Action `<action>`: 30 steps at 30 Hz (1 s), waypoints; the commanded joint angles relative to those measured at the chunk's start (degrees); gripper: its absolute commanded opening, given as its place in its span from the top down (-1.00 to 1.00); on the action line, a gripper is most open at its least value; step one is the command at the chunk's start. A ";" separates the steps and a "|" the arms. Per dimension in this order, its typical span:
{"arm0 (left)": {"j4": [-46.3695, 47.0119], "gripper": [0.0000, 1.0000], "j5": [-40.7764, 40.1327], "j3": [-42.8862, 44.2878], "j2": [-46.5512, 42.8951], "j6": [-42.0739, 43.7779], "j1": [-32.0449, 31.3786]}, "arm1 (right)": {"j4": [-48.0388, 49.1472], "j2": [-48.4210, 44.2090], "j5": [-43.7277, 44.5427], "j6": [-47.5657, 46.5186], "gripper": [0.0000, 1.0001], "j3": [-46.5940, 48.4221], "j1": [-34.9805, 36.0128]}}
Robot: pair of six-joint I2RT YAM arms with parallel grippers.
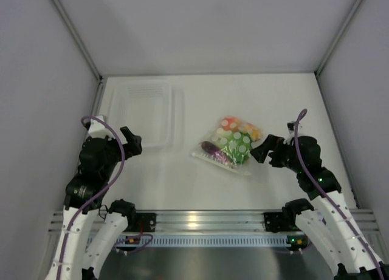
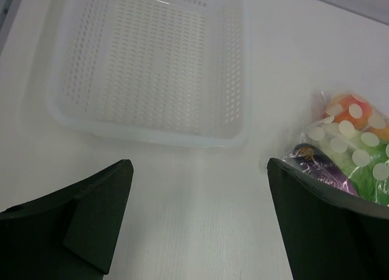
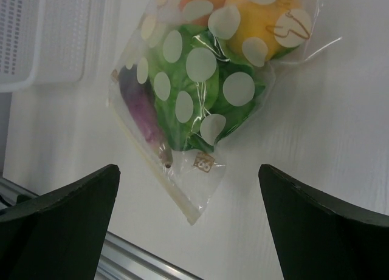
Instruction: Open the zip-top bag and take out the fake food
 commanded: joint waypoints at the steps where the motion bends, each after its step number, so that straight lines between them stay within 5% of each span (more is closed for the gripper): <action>1: 3.44 -0.96 1.78 -0.36 0.28 0.11 0.25 | 9.29 -1.57 -3.16 7.01 -0.99 -3.38 0.65; 12: 3.44 -0.96 2.05 -0.36 0.99 -0.07 0.25 | 16.41 -1.75 2.37 15.72 -0.88 -14.64 10.32; 17: 3.70 -0.96 3.63 -0.45 1.60 0.29 0.25 | 12.12 -2.11 14.84 11.60 -0.82 -11.40 17.43; 21: 3.70 -0.96 3.72 -0.45 1.42 0.37 0.25 | 10.09 4.39 16.62 10.19 -0.76 -8.32 21.22; 30: 4.05 -0.96 4.60 -0.62 1.60 0.73 0.25 | -3.86 16.95 52.50 15.09 -0.69 3.71 43.88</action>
